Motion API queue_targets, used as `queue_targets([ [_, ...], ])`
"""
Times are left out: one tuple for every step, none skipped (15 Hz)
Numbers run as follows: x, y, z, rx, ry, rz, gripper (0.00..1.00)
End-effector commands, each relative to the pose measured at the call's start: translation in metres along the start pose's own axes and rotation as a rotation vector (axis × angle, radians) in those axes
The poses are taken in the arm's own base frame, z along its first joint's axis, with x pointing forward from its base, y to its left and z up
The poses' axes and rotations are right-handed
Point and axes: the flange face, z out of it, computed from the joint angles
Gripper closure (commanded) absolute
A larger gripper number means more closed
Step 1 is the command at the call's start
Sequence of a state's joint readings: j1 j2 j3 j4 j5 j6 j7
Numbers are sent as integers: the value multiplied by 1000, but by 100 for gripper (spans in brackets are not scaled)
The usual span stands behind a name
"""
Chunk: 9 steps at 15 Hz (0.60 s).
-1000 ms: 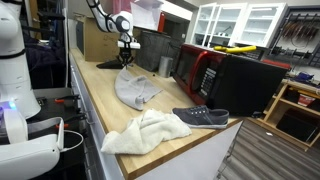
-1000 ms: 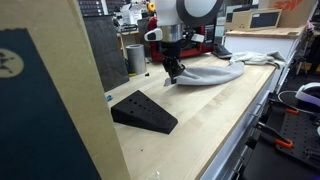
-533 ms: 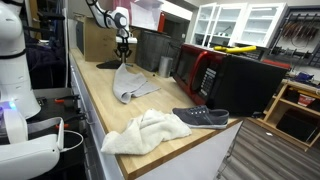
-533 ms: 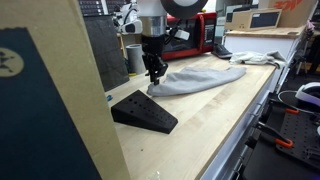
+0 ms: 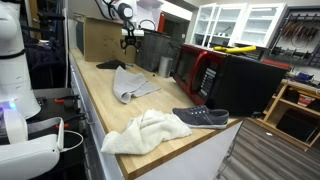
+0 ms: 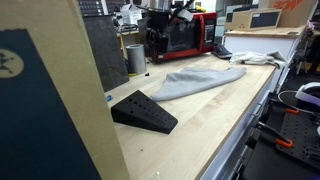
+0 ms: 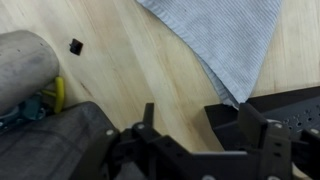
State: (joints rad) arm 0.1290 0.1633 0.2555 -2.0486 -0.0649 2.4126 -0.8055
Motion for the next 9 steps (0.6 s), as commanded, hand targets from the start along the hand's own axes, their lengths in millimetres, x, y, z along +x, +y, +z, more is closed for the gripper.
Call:
queue_targets([
  [-42, 19, -10, 18, 26, 83, 0],
  [-52, 25, -7, 33, 32, 105, 0],
  [-60, 29, -2, 47, 29, 121, 0],
  [-68, 33, 5, 62, 32, 138, 0],
  [-74, 37, 9, 68, 20, 154, 0],
  [-80, 40, 16, 73, 9, 170, 0],
  [-86, 43, 19, 70, -11, 214, 0],
  [-86, 41, 21, 81, -16, 237, 0],
  [-83, 43, 21, 66, -4, 201, 0],
])
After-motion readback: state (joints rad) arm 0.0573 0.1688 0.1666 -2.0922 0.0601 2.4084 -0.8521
